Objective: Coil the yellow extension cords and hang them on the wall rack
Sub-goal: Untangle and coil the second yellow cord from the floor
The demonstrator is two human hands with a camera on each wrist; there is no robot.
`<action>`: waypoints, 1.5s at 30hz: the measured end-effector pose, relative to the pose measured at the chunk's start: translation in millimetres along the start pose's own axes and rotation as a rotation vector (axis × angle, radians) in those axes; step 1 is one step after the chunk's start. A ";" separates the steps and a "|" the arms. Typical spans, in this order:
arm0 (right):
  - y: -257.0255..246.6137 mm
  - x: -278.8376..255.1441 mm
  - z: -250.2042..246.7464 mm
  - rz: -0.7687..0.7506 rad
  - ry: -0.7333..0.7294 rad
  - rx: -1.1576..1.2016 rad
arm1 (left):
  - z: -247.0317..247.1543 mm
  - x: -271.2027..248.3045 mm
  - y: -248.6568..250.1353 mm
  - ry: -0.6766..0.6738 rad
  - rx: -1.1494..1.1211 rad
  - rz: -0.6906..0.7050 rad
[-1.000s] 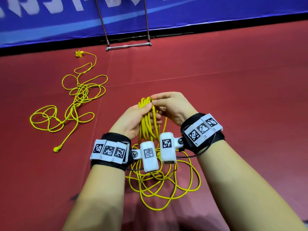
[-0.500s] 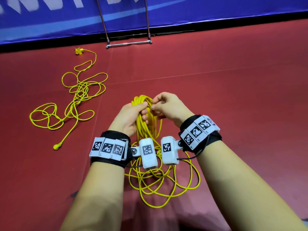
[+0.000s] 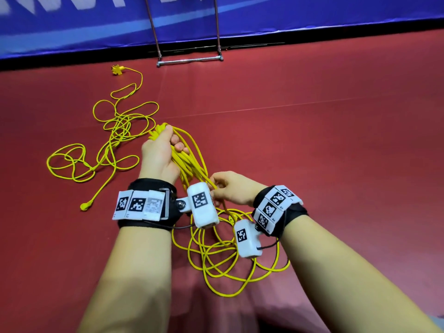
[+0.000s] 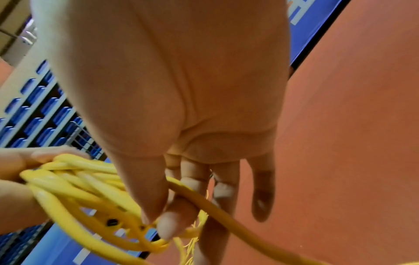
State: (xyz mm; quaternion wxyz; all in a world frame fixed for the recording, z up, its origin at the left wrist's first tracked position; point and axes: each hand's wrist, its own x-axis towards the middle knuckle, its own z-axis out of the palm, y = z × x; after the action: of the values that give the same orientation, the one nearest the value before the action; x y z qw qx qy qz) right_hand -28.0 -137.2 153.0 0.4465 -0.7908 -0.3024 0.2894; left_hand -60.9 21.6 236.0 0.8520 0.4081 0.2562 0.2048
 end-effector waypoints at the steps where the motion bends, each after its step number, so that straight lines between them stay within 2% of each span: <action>1: 4.8 -0.8 -1.9 0.023 0.009 0.035 | -0.8 1.2 2.6 0.008 -0.018 0.014; 6: 33.8 -7.4 -26.0 0.126 0.141 0.027 | -3.8 0.3 16.9 0.042 -0.062 0.126; 12: 62.8 -22.2 -53.8 0.321 0.249 -0.143 | -9.1 -3.2 35.0 0.093 -0.122 0.180; 18: 56.3 -34.4 -71.7 0.430 0.385 -0.256 | -14.7 -2.1 33.8 0.107 0.035 0.197; 21: 37.5 -36.0 -79.9 0.437 0.455 -0.352 | -16.4 0.8 28.4 0.086 0.118 0.161; 25: 14.0 -32.1 -88.4 0.404 0.499 -0.272 | -15.7 2.5 21.4 0.023 0.217 0.092; 28: 2.9 -30.7 -91.6 0.386 0.595 -0.244 | -12.5 0.1 13.4 -0.022 0.249 0.051; 33: -2.3 -26.3 -93.6 0.257 0.719 -0.144 | -0.5 -9.5 6.0 -0.062 0.307 0.007; 37: -6.2 -23.1 -85.6 0.206 0.749 -0.130 | 7.5 -14.7 -0.3 -0.102 0.370 0.018; 40: -7.3 -15.3 -77.6 0.239 0.744 -0.060 | 11.1 -14.8 -3.9 -0.122 0.407 0.033; 45: -17.3 -11.7 -65.4 0.224 0.429 0.425 | 11.8 -9.9 -10.1 -0.172 0.434 0.000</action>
State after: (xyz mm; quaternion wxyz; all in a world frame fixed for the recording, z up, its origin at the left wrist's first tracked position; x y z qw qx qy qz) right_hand 8.2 -173.3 198.8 0.6204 -0.7514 -0.0451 0.2202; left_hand -60.2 3.3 236.9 0.7630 0.5976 0.2206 0.1097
